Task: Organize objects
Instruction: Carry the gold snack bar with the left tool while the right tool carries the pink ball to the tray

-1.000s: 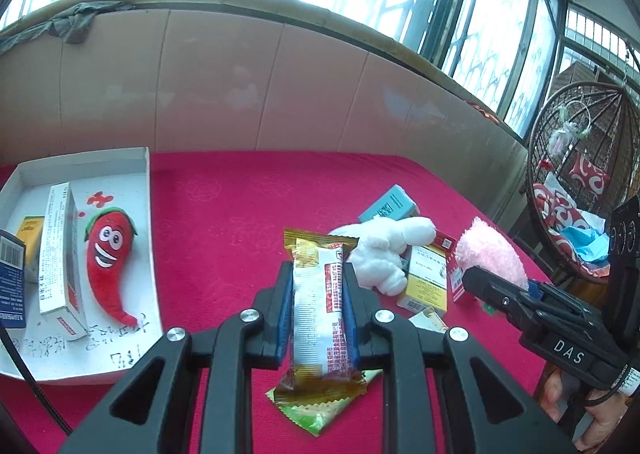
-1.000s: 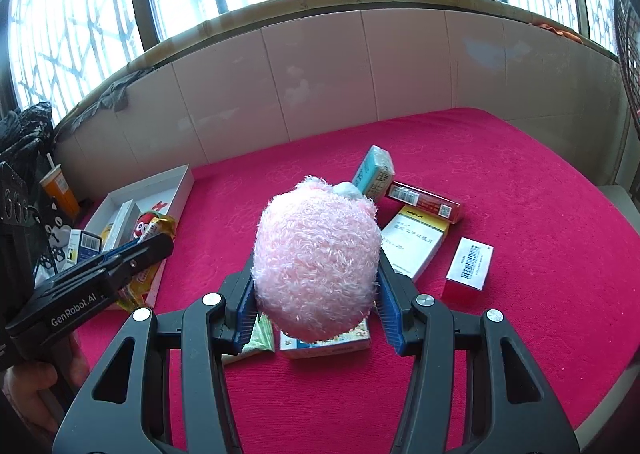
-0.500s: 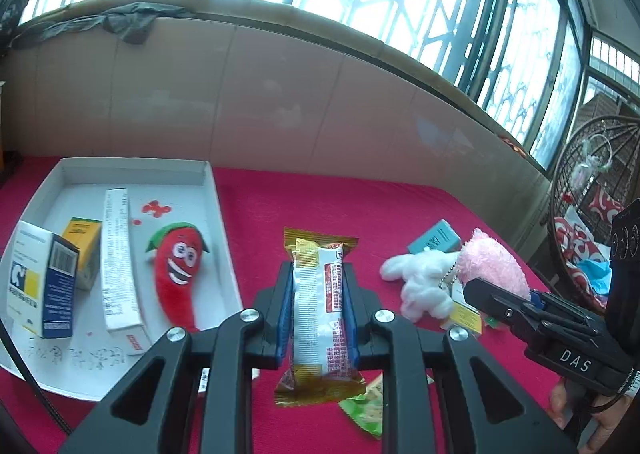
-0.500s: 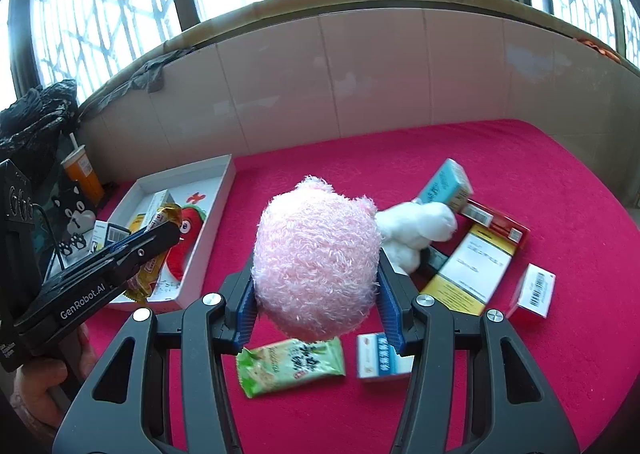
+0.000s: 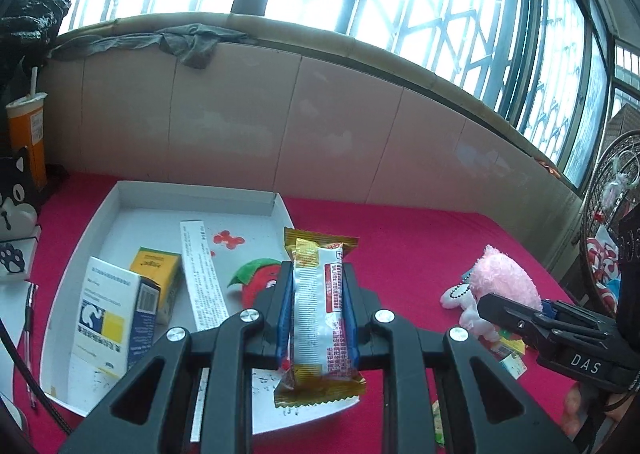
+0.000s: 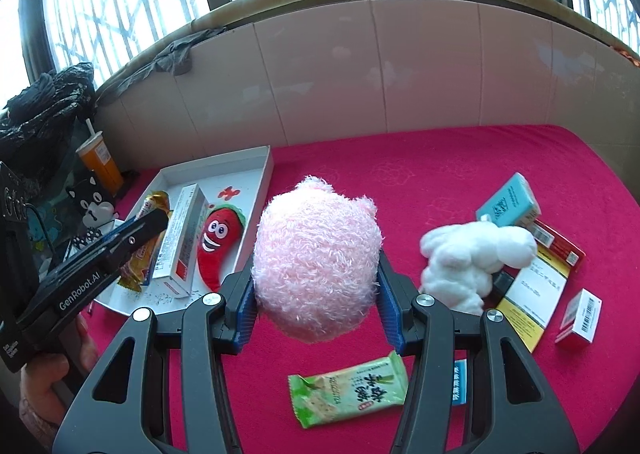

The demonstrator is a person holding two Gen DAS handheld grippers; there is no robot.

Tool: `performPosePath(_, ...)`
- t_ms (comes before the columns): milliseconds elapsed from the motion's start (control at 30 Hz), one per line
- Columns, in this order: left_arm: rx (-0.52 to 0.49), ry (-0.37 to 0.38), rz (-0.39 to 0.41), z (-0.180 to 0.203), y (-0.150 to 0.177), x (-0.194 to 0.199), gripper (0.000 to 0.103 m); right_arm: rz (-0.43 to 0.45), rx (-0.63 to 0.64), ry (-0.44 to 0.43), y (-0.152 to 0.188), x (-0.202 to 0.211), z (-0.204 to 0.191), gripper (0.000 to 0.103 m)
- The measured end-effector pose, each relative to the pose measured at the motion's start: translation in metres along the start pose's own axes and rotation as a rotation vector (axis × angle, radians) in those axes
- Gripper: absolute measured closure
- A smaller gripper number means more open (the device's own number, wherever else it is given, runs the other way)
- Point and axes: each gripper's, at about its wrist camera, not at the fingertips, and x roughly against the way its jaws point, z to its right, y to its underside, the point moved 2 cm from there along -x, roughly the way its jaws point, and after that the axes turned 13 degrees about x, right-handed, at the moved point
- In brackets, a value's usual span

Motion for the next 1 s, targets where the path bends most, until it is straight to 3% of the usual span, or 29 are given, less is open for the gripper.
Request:
performPosePath(567, -0.031, -0.168, 0.044, -0.052, -0.041, 0.003, 0.082, -0.020, 0.092, -0.073, -0.042, -0.031, -0.054, 0.052)
performPosePath(767, 0.045, -0.136, -0.030, -0.080, -0.066, -0.013, 0.082, -0.084, 0.101, -0.107, -0.056, -0.062, -0.066, 0.052)
performPosePath(1000, 0.093, -0.149, -0.113, -0.113, -0.087, -0.042, 0.082, -0.133, 0.113, -0.127, -0.072, -0.104, -0.077, 0.052)
